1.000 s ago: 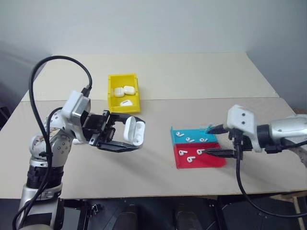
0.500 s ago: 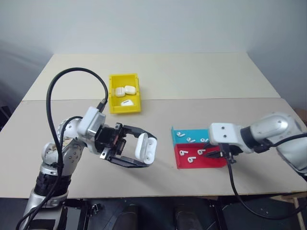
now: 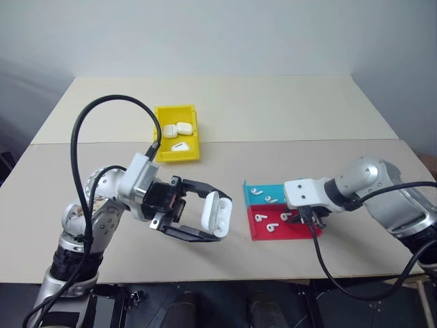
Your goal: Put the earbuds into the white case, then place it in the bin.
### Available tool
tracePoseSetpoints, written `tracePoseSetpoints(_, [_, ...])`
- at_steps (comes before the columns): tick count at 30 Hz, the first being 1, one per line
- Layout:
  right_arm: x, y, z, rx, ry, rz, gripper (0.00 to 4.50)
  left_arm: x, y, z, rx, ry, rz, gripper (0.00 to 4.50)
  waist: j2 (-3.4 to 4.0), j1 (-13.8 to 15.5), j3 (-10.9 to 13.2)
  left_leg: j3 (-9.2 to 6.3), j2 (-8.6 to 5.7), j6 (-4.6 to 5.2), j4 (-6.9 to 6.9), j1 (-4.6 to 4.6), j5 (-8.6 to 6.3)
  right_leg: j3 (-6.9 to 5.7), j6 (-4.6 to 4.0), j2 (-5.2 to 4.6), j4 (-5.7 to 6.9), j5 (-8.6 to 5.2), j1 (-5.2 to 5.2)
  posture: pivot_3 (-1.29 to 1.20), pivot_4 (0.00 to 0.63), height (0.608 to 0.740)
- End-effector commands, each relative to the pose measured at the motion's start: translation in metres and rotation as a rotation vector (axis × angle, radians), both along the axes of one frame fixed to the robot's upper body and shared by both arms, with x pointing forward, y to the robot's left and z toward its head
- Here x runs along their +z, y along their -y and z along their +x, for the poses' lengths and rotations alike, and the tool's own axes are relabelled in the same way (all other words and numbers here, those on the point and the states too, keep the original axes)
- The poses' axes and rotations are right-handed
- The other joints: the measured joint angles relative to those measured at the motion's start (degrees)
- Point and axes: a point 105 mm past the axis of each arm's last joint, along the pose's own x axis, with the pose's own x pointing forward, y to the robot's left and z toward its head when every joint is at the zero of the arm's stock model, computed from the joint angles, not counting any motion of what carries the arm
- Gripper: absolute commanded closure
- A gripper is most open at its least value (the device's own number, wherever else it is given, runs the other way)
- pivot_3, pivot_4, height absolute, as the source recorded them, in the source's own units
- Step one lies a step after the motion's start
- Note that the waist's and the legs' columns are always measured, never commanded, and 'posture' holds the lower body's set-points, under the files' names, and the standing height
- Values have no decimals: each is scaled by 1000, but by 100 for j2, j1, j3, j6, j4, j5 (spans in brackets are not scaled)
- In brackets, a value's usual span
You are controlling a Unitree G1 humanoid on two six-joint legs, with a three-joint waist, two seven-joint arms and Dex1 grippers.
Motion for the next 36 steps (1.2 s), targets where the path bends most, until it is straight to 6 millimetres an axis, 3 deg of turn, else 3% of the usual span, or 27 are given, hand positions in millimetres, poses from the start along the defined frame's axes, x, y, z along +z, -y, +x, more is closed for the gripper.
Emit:
tracePoseSetpoints(1, [6, -1, 4, 28, 30, -14, 2954, 5, 0, -6, -6, 23, -7, 1721, 1, 0, 0, 0, 0, 0, 0, 0, 0, 0, 0, 0, 0, 0, -1, 0, 150, 740])
tracePoseSetpoints(18, [-5, 0, 7, 86, 29, -54, 2954, 3, -5, -5, 24, 28, 3, 1721, 1, -1, 0, 0, -1, -1, 0, 1, 1, 0, 0, 0, 0, 0, -1, 0, 150, 740])
tracePoseSetpoints(36, [5, 3, 8, 157, 45, -45, 2954, 2, -4, -4, 25, 31, 1, 1721, 1, -2, 0, 0, 0, -1, 0, 1, 1, 0, 0, 0, 0, 0, 0, 0, 150, 740])
